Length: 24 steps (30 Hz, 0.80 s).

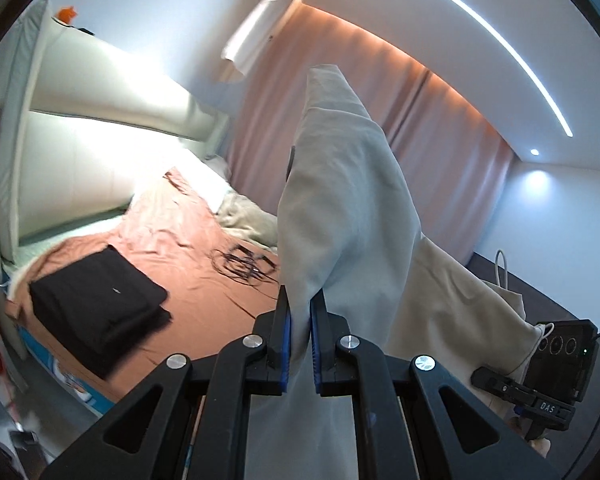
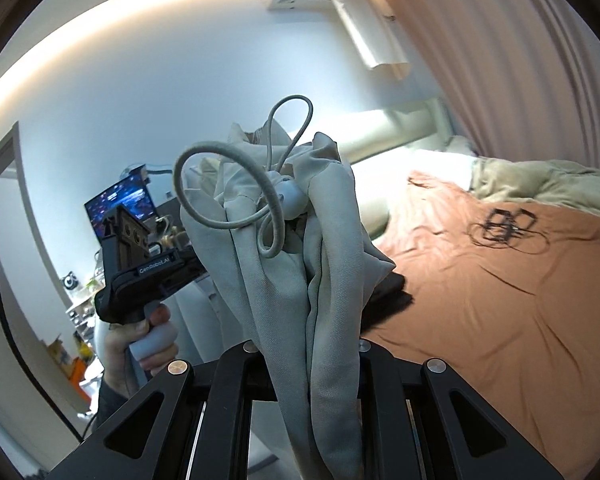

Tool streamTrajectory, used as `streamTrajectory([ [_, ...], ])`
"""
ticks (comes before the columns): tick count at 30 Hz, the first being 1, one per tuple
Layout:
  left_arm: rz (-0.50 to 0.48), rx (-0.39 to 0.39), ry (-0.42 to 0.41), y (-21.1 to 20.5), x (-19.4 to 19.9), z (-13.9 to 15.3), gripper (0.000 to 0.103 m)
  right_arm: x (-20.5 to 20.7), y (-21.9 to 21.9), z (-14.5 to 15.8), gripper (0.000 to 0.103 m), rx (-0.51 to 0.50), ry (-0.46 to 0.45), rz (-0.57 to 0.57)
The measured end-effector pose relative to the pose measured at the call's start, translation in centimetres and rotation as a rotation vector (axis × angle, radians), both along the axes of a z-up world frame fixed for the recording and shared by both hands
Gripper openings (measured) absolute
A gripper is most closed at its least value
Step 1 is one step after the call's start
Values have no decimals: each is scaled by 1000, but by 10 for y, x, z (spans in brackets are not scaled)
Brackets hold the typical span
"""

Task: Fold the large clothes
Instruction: 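Carry both garments with both tools toward the black garment by the headboard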

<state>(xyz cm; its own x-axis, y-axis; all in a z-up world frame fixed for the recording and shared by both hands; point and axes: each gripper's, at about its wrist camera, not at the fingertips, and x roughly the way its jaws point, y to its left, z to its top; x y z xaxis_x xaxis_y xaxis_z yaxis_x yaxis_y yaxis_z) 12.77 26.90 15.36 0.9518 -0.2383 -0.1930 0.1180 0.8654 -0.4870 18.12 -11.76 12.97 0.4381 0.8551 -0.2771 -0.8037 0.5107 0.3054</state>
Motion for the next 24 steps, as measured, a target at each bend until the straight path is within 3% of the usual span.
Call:
streamTrajectory([
  [16,152,33,52,157,85,0,8,106,170,-17,13,-65,38,157],
  [24,209,-12,78,235,134,-17,8,159,250,-34,13,-55,80,223],
])
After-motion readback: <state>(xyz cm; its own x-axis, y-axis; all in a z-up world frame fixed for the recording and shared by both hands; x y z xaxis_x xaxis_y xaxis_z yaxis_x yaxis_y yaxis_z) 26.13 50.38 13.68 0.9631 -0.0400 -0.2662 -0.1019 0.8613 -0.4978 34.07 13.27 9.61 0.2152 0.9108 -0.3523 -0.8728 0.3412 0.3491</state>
